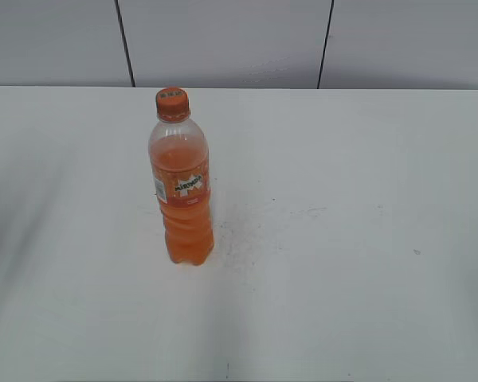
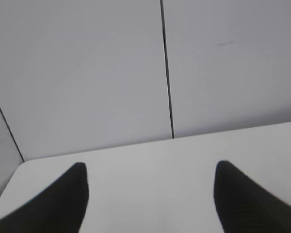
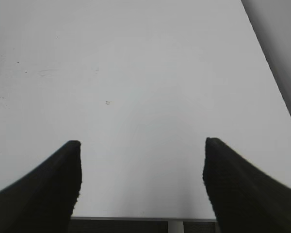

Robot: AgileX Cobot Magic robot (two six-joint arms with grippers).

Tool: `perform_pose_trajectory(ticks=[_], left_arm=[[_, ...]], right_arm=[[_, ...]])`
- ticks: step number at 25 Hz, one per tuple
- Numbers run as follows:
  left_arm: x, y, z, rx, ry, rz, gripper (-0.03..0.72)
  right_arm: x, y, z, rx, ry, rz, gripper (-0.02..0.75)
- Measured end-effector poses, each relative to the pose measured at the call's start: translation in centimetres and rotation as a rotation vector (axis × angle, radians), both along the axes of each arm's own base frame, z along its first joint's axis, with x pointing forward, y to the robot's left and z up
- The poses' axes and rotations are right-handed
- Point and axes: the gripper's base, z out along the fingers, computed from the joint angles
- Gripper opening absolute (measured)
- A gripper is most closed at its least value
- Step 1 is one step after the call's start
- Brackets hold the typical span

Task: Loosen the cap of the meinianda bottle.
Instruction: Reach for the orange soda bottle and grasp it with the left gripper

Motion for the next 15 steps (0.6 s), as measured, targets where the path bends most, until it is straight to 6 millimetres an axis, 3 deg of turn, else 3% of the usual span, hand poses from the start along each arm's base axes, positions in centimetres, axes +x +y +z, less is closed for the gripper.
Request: perform_pose_trajectory(ticks=[10, 15], left_arm=[[3.3, -0.6, -2.8, 0.043, 0.076, -0.053, 0.452], [4.6, -1.7, -4.3, 0.033, 0.095, -0.179, 0.45]], right_arm=[[0.0, 0.0, 0.0, 0.0, 0.0, 0.0, 0.585], [0.0, 0.0, 0.0, 0.0, -0.001, 0.0, 0.585]])
